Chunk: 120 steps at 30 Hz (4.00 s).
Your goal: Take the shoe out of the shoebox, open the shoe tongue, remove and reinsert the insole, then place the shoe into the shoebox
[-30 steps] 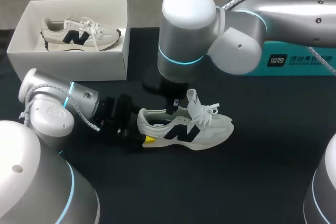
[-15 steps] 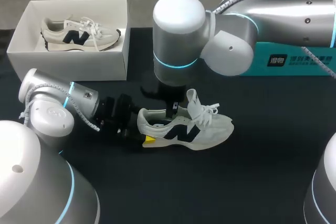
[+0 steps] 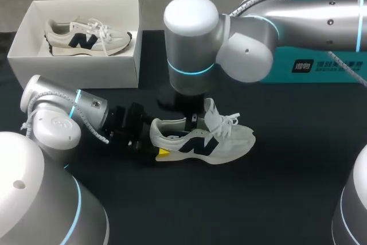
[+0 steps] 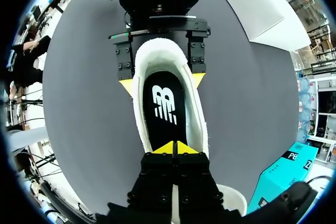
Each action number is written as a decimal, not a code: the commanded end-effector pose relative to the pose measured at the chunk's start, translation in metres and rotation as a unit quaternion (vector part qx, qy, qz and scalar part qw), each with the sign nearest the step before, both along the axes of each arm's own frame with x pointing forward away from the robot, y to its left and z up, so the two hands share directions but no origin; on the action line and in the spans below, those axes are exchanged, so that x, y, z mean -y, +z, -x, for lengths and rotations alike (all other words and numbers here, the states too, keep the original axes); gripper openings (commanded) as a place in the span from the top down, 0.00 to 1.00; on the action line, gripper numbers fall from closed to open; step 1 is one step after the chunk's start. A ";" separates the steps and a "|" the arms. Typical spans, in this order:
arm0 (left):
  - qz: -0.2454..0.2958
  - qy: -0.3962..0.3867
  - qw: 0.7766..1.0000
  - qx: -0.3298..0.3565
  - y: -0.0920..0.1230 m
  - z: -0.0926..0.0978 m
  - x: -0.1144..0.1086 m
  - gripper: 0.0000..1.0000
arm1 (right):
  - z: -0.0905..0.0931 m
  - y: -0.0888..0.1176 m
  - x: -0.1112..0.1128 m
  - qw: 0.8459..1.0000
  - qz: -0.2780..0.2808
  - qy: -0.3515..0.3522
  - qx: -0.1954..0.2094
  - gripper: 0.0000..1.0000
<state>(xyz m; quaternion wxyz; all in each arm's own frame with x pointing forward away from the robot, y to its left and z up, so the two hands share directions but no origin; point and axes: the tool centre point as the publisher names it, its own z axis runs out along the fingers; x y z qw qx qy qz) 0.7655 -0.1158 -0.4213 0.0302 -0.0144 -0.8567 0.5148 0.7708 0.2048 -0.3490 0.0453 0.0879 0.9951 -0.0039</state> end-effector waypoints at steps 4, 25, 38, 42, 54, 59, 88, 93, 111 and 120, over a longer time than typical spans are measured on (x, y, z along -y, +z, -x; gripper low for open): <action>-0.001 0.001 1.000 0.000 -0.003 0.000 0.001 1.00 | 0.005 -0.010 0.006 1.000 -0.005 -0.003 -0.024 1.00; -0.001 0.001 1.000 0.000 -0.003 0.000 0.001 1.00 | -0.007 -0.023 -0.008 0.997 -0.042 -0.044 -0.049 1.00; -0.001 0.001 1.000 0.000 -0.003 0.000 0.001 1.00 | -0.003 -0.028 -0.002 0.999 -0.033 -0.029 -0.022 1.00; -0.001 0.001 1.000 0.000 -0.003 0.000 0.001 1.00 | -0.003 -0.030 0.003 0.999 -0.020 -0.030 -0.003 1.00; -0.001 0.001 1.000 0.000 -0.003 0.000 0.001 1.00 | -0.010 -0.048 -0.004 0.999 -0.018 -0.028 0.010 1.00; -0.001 0.001 1.000 0.000 -0.003 0.000 0.001 1.00 | -0.011 -0.053 -0.010 0.999 -0.021 -0.026 0.012 0.94; -0.001 0.001 1.000 0.000 -0.003 0.000 0.001 1.00 | -0.009 -0.068 0.002 0.999 -0.011 -0.033 -0.007 0.56; -0.001 0.001 1.000 0.000 -0.003 0.000 0.001 1.00 | -0.014 -0.080 -0.004 0.999 -0.006 -0.023 -0.041 0.56; -0.001 0.001 1.000 0.000 -0.003 0.000 0.001 1.00 | 0.000 -0.127 -0.002 0.992 0.036 -0.024 -0.121 1.00; -0.001 0.001 1.000 0.000 -0.003 0.000 0.001 1.00 | 0.007 -0.113 0.006 0.988 0.031 -0.027 -0.152 1.00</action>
